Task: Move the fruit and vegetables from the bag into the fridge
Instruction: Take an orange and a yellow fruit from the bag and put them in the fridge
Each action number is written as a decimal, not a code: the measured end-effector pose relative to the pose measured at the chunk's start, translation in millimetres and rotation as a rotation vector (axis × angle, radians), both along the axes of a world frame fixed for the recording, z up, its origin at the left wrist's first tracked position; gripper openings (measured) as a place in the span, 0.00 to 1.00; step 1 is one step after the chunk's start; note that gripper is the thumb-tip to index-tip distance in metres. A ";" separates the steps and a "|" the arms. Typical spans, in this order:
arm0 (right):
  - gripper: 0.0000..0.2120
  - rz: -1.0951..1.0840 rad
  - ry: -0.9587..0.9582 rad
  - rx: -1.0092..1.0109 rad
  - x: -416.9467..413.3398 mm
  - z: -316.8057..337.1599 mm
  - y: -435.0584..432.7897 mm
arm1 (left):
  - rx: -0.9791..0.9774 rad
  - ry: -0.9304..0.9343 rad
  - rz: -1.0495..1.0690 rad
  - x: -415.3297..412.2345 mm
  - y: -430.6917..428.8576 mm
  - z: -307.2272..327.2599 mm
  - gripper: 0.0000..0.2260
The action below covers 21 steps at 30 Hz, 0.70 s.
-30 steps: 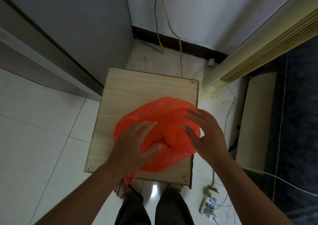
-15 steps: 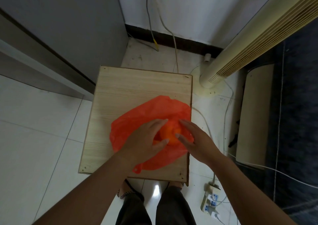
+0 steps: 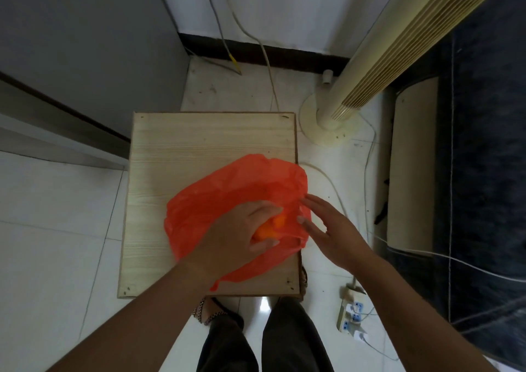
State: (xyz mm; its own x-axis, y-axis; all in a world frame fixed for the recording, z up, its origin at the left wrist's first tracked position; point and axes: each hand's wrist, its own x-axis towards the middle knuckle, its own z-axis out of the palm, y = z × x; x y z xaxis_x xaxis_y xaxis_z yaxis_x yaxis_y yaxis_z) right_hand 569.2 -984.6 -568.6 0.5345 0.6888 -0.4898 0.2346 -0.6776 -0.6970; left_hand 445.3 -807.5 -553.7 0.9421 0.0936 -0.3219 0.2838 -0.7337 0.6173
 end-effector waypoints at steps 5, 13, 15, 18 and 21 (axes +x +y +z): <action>0.23 -0.075 -0.031 0.059 -6.4 4.1 -11.8 | -0.007 0.233 -0.008 13.0 -4.2 -12.2 0.37; 0.23 -0.136 -0.030 0.096 -15.6 20.0 -13.9 | -0.073 0.185 0.113 7.1 -6.3 2.6 0.38; 0.25 -0.122 -0.021 0.120 -19.1 26.4 -7.6 | -0.069 0.121 0.194 -3.5 -3.1 13.6 0.37; 0.27 -0.115 -0.017 0.147 -24.8 37.9 5.7 | -0.026 0.045 0.264 -21.5 4.3 29.1 0.37; 0.26 -0.093 -0.050 0.194 -30.0 53.1 20.8 | -0.031 -0.024 0.330 -35.3 14.6 47.7 0.38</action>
